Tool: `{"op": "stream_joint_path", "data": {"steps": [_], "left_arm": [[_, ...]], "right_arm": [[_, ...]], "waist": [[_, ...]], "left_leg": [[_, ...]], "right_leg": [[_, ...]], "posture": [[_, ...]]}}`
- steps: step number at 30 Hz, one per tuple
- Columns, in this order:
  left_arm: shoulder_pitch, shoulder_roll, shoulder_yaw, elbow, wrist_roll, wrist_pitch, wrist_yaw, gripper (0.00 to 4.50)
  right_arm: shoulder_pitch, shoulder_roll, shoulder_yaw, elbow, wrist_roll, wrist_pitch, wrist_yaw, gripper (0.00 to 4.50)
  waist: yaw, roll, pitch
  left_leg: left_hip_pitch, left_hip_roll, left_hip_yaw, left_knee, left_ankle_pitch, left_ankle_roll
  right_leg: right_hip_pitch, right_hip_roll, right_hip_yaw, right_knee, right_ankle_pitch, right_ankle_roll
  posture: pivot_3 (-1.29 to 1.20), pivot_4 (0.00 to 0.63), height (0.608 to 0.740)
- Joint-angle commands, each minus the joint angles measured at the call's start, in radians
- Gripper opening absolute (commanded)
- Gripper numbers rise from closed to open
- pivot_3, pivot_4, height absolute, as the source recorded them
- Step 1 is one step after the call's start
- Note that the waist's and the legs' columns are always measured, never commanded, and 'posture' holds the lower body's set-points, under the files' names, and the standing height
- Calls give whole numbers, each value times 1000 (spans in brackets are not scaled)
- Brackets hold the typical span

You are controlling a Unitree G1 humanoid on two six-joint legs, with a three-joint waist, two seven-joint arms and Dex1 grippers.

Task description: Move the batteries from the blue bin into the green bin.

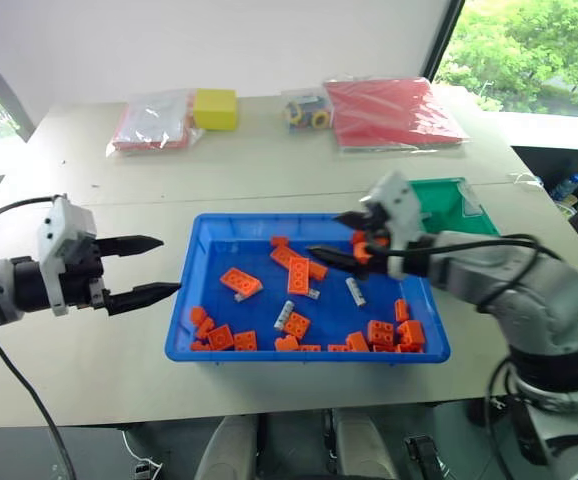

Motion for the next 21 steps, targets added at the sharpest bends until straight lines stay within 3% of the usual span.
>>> {"op": "stream_joint_path", "data": {"steps": [1, 8, 19, 21], "left_arm": [[26, 29, 43, -28, 24, -42, -33, 4486], [47, 34, 76, -30, 29, -41, -37, 4486], [19, 19, 74, -14, 12, -33, -19, 4486], [4, 16, 70, -12, 6, -27, -8, 4500]], "right_arm": [[-77, 104, 133, 96, -72, 4, -16, 4482], [-152, 260, 285, 304, -191, -36, 26, 4482], [-161, 270, 389, 357, -324, -100, 137, 4482], [-159, 275, 383, 372, -345, -112, 141, 3977]], "waist": [[-2, 0, 0], [-3, 0, 0], [-5, 0, 0], [-5, 0, 0]], "left_leg": [[-1, 0, 0, 0, 0, 0], [-2, 0, 0, 0, 1, -1], [-2, 0, 0, 0, 1, -1], [-2, 0, 0, 0, 1, -1]], "right_leg": [[-1, 0, 0, 0, 0, 0], [-4, 1, -1, 3, 3, 2], [-6, 4, -1, 5, 3, 3], [-7, 4, -1, 6, 3, 3]], "posture": [[0, 150, 735], [0, 150, 735], [0, 150, 735], [0, 150, 735]]}}
